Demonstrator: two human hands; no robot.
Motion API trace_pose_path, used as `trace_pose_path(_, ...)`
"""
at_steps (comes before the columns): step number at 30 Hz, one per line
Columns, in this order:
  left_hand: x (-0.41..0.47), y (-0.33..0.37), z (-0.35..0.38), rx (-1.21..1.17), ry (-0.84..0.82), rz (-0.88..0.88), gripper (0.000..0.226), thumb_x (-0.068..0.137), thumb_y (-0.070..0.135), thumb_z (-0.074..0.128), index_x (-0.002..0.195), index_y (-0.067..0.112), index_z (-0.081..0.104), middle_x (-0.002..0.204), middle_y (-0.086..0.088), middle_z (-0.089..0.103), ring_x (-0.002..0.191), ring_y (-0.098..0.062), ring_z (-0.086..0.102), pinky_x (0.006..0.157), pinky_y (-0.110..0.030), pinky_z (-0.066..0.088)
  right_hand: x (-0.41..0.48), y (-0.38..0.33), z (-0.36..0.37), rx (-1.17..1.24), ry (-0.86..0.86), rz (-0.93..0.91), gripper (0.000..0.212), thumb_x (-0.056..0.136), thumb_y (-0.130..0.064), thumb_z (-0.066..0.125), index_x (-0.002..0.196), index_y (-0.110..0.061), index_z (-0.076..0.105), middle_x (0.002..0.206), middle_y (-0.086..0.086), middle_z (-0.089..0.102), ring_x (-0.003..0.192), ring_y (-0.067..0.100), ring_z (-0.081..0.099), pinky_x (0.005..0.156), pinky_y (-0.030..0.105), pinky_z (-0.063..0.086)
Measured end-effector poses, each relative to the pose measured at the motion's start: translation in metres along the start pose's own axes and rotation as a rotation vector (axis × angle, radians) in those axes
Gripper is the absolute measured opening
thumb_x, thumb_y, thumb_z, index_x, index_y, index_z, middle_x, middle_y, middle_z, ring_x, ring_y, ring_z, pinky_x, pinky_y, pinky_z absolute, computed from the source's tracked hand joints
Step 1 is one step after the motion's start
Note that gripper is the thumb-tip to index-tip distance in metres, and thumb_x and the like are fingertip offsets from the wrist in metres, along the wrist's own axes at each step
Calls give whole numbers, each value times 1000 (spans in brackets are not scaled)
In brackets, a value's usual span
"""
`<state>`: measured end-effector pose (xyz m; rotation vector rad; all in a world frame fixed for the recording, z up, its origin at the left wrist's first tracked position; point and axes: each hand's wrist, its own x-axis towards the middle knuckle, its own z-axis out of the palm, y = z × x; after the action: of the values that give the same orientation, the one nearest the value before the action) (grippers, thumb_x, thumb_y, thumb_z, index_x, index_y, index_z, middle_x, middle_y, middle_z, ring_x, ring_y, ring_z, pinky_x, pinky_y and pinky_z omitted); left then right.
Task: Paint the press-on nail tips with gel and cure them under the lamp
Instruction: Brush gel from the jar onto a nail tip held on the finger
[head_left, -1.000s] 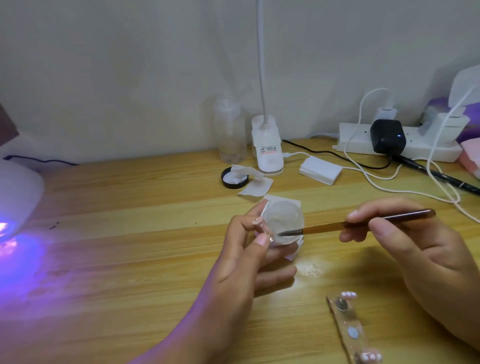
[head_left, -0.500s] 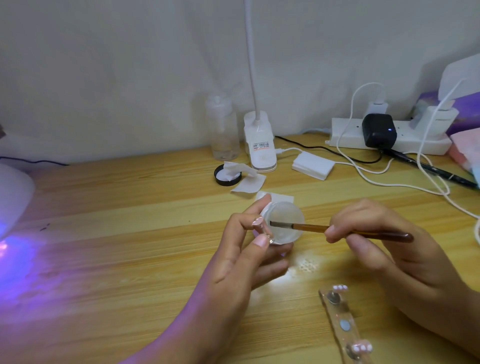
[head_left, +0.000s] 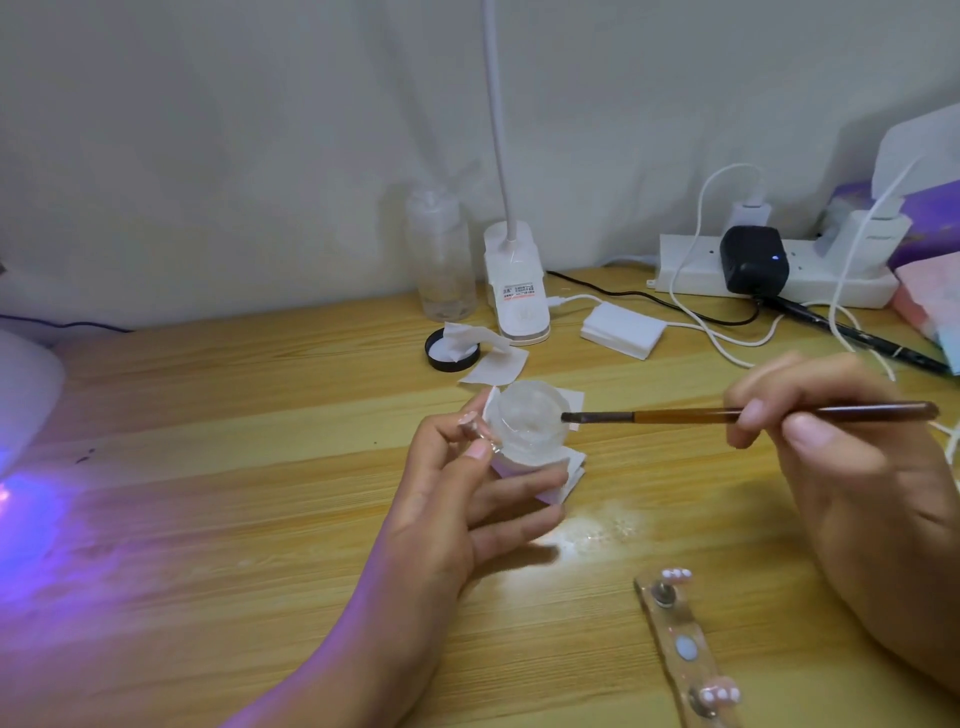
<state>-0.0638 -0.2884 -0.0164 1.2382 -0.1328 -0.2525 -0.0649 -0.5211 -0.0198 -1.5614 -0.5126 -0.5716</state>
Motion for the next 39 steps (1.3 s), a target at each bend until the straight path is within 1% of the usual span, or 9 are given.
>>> trace_pose_path(2, 0, 0, 1, 42, 84, 30, 16, 86, 38, 48, 91, 39, 64, 98, 19, 72, 78, -14, 71, 59, -26, 55, 3, 3, -4, 59, 59, 42, 30, 83, -16, 41, 86, -32, 66, 83, -6, 59, 80, 17, 53, 77, 22, 45)
trace_pose_path(4, -2, 1, 0, 85, 168, 63, 12, 79, 39, 54, 86, 41, 64, 78, 18, 64, 58, -5, 54, 49, -19, 43, 7, 5, -8, 153, 127, 111, 29, 82, -17, 42, 82, -31, 67, 84, -8, 61, 75, 13, 54, 72, 20, 47)
trace_pose_path(6, -6, 3, 2, 114, 169, 108, 11, 70, 43, 61, 81, 39, 62, 75, 14, 57, 53, -3, 42, 46, -16, 37, 11, 7, -12, 272, 184, 217, 27, 82, -19, 45, 82, -28, 70, 83, -8, 62, 73, 10, 57, 67, 19, 50)
trace_pose_path(11, -15, 1, 9, 326, -93, 69, 16, 66, 43, 68, 78, 33, 67, 81, 0, 73, 65, -5, 57, 58, -15, 45, 17, 7, -11, 468, 201, 440, 27, 84, -17, 42, 77, -22, 68, 72, -6, 58, 65, 8, 56, 61, 21, 51)
trace_pose_path(15, -16, 0, 8, 374, -112, 30, 23, 63, 44, 72, 81, 29, 72, 87, -12, 68, 71, -13, 58, 64, -24, 49, 17, 1, -5, 459, 154, 468, 26, 84, -13, 44, 70, -20, 66, 68, -4, 55, 59, 9, 52, 59, 19, 48)
trace_pose_path(20, -15, 2, 9, 374, -126, 36, 18, 67, 43, 70, 81, 30, 73, 74, 2, 61, 65, -9, 52, 63, -27, 46, 16, -5, -2, 447, 132, 476, 30, 79, -11, 40, 63, -20, 64, 64, -2, 53, 56, 9, 49, 56, 16, 45)
trace_pose_path(26, -16, 4, 9, 380, -112, 34, 18, 69, 42, 68, 81, 29, 72, 74, 6, 59, 66, -10, 49, 65, -31, 46, 15, -5, -2, 438, 123, 480, 30, 78, -11, 39, 63, -20, 63, 64, -2, 52, 57, 9, 48, 55, 17, 45)
trace_pose_path(33, -16, 4, 8, 396, -121, 43, 16, 71, 42, 66, 81, 30, 72, 81, 13, 68, 67, -7, 49, 61, -16, 43, 15, -4, -2, 414, 101, 453, 31, 78, -8, 39, 64, -20, 63, 63, -2, 54, 58, 9, 50, 56, 16, 45)
trace_pose_path(39, -16, 3, 7, 388, -112, 43, 18, 69, 42, 65, 80, 29, 71, 86, 12, 72, 68, -5, 52, 62, -14, 44, 13, -1, -6, 331, 93, 417, 29, 79, -8, 41, 67, -21, 64, 67, -1, 56, 63, 10, 51, 58, 16, 47)
